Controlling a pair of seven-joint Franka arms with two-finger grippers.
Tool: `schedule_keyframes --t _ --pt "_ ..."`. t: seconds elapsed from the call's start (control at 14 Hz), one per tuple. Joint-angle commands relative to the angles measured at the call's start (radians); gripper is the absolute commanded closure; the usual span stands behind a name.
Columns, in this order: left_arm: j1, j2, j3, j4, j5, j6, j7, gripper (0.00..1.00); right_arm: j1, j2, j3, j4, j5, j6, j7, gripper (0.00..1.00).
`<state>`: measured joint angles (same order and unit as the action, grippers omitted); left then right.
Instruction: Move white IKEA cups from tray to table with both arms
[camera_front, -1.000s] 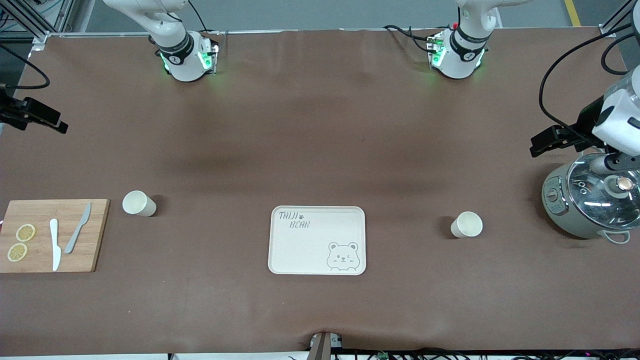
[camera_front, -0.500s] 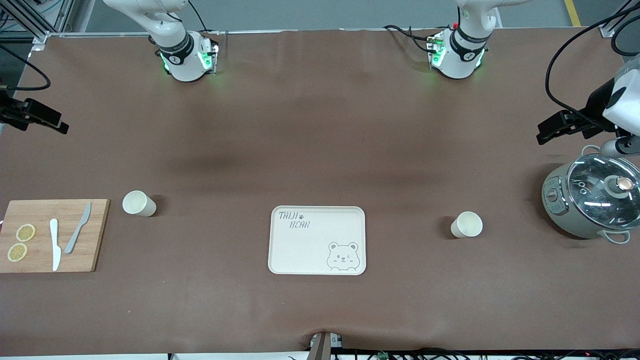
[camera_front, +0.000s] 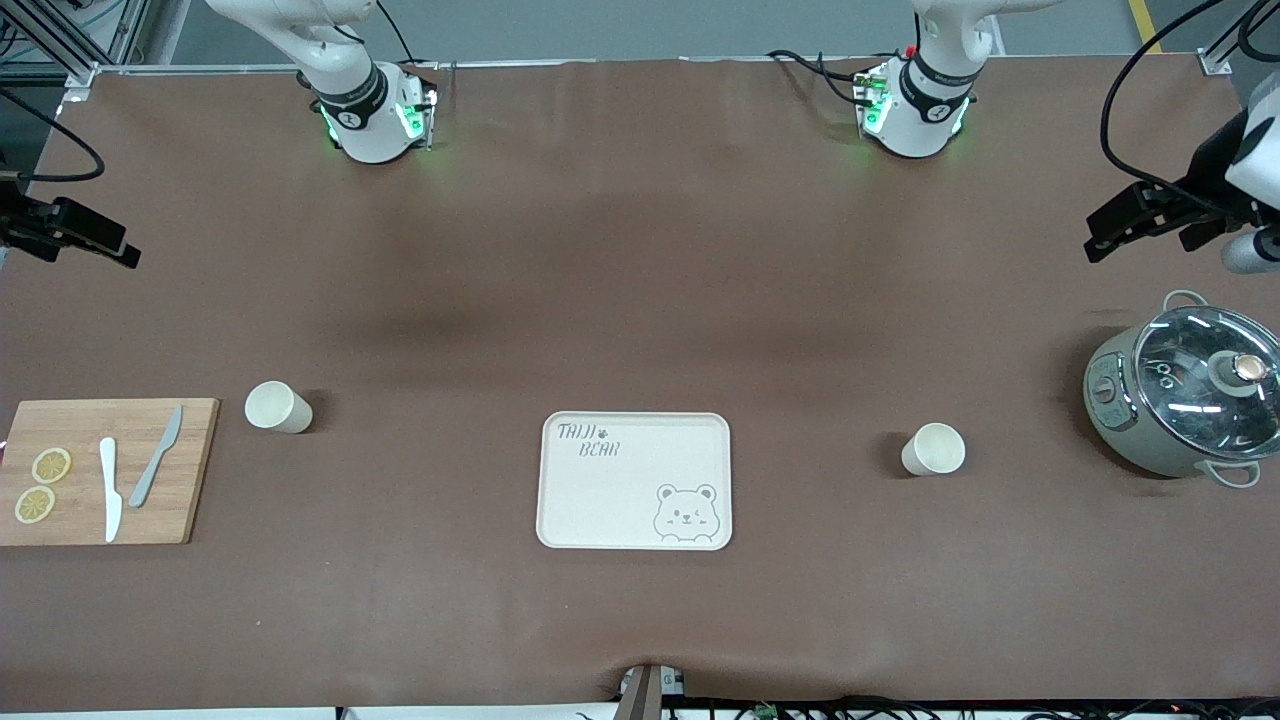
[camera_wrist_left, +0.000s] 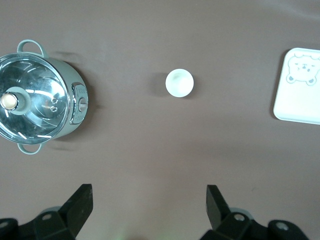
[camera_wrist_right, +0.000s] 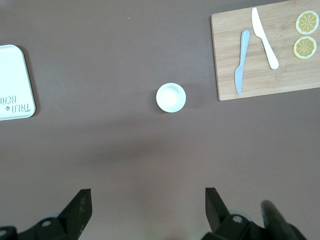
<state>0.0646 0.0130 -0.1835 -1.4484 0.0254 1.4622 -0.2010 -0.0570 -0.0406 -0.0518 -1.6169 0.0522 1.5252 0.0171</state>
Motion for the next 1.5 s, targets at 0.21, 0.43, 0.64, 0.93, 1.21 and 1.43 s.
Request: schedule_keyframes --t 0.21,0.43,0.64,0.93,1.21,1.43 --pt "-0.124 -0.119 0.104 -0.128 0.002 0.003 0.015 0.00 0.014 -0.005 -0.003 -0.003 -0.017 0.003 0.014 0.00" --pt "-0.118 -0.172 0.105 -0.188 0.002 0.024 0.020 0.00 0.016 -0.002 -0.003 -0.003 -0.017 0.004 0.014 0.00" --pt "-0.117 -0.186 0.104 -0.184 0.002 0.041 0.025 0.00 0.014 -0.001 -0.003 -0.001 -0.017 -0.002 0.012 0.00" --pt "-0.112 -0.156 0.134 -0.138 -0.022 0.041 0.061 0.00 0.019 -0.002 0.001 0.002 -0.017 -0.003 0.003 0.00" --pt "-0.109 -0.116 0.174 -0.096 -0.085 0.038 0.055 0.00 0.026 -0.002 0.004 0.009 -0.017 0.001 0.004 0.00" --pt "-0.112 -0.111 0.176 -0.098 -0.070 0.037 0.051 0.00 0.042 -0.001 0.004 0.015 -0.017 0.016 0.006 0.00"
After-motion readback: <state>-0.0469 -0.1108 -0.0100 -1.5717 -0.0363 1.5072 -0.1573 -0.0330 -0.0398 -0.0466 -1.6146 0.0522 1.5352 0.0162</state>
